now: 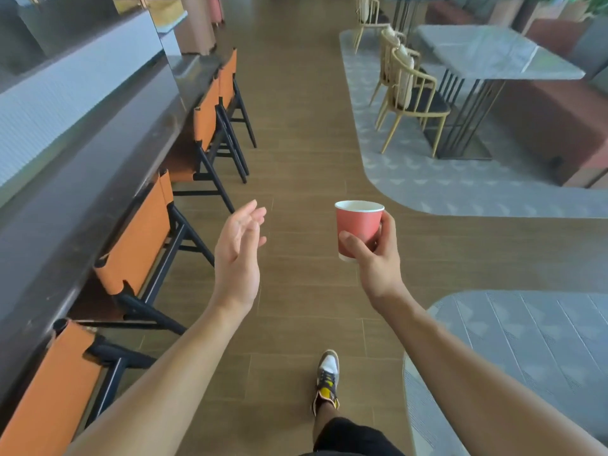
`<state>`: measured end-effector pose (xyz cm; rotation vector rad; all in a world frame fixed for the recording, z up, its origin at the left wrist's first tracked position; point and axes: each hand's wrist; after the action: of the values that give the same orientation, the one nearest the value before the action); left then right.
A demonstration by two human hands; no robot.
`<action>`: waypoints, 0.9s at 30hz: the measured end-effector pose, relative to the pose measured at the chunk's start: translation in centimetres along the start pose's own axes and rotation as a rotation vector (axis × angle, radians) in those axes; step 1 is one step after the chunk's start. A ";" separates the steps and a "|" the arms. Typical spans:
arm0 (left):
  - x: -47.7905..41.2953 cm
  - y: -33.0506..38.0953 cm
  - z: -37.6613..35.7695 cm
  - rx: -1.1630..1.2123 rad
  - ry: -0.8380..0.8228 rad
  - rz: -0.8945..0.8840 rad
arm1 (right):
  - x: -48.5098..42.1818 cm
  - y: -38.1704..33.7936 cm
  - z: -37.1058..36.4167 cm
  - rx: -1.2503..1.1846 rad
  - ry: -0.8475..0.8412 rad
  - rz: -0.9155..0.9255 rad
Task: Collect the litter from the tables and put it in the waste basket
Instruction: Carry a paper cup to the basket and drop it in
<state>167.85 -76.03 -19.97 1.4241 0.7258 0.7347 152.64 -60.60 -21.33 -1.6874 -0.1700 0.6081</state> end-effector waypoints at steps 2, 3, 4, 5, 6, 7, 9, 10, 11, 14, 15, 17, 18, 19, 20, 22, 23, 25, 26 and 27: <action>-4.6 0.1 -1.2 0.005 0.004 -0.002 | -4.9 1.5 -1.0 -0.009 -0.001 0.011; -7.1 0.3 -1.8 0.005 0.005 0.004 | -7.6 2.1 -1.5 -0.013 -0.011 0.008; -9.6 0.6 -2.4 0.006 0.006 0.014 | -10.3 2.7 -2.1 -0.019 -0.022 0.000; -11.8 0.9 -2.9 0.003 0.008 0.016 | -12.6 3.1 -2.7 -0.022 -0.035 -0.003; -14.1 1.2 -3.5 0.002 0.013 0.005 | -15.0 3.5 -3.3 -0.020 -0.046 0.004; -16.4 1.3 -4.1 0.006 0.018 -0.007 | -17.3 4.0 -3.9 -0.012 -0.057 0.014; -20.7 1.6 -5.2 0.026 0.019 -0.004 | -21.6 4.9 -5.1 -0.010 -0.077 0.016; -22.5 1.7 -5.6 0.035 0.020 -0.002 | -23.4 5.3 -5.7 -0.016 -0.083 0.014; -24.5 1.8 -6.1 0.041 0.019 0.001 | -25.3 5.8 -6.2 -0.013 -0.088 0.010; -30.5 1.6 -6.9 0.046 0.022 0.002 | -30.8 7.6 -7.7 -0.001 -0.089 0.006; -32.6 1.5 -7.2 0.047 0.023 -0.003 | -32.6 8.2 -8.2 0.000 -0.085 0.011; -36.8 1.2 -7.4 0.044 0.021 -0.004 | -36.2 9.6 -9.3 -0.004 -0.079 0.013; -39.0 1.0 -7.5 0.042 0.020 -0.002 | -38.0 10.4 -10.0 -0.003 -0.076 0.013; -41.3 0.8 -7.5 0.041 0.018 -0.004 | -39.9 11.2 -10.8 0.000 -0.071 0.014; -43.7 0.6 -7.6 0.041 0.017 -0.010 | -41.9 12.0 -11.6 0.002 -0.064 0.015; -48.7 0.2 -7.5 0.050 0.013 -0.016 | -46.1 13.7 -13.5 -0.005 -0.047 0.016; -51.5 0.0 -7.4 0.057 0.010 -0.021 | -48.4 14.6 -14.7 -0.002 -0.037 0.021; -56.6 -0.3 -7.3 0.065 -0.003 -0.018 | -52.7 16.2 -16.9 0.008 -0.020 0.030; -59.5 -0.3 -7.1 0.064 -0.013 -0.006 | -55.1 17.0 -18.2 0.009 -0.009 0.027; -61.9 -0.2 -6.9 0.060 -0.021 0.003 | -57.1 17.7 -19.3 0.008 0.003 0.022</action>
<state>125.66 -121.91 -20.07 1.4854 0.7355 0.7044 109.60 -106.28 -19.47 -1.6844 -0.1467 0.6224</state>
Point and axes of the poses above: each hand's wrist, its own x-axis away from the middle knuckle, its own z-axis out of the back of the hand, y = z × x, and after that the axes turned 14 degrees about z, right-handed
